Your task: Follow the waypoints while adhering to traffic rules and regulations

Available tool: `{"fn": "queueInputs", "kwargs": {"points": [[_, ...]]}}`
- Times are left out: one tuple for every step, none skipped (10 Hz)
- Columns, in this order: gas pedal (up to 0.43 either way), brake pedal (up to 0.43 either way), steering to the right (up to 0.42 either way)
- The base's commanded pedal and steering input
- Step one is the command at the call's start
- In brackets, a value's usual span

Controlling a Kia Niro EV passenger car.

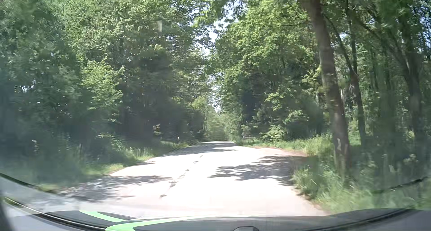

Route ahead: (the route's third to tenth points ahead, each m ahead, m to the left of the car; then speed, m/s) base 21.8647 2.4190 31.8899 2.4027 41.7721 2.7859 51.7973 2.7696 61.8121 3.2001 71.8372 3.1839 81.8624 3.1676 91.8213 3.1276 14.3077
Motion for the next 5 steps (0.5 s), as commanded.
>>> {"fn": "queueInputs", "kwargs": {"points": [[0.177,0.0,-0.004],[0.177,0.0,-0.004],[0.177,0.0,-0.004],[0.177,0.0,-0.004],[0.177,0.0,-0.004]]}}
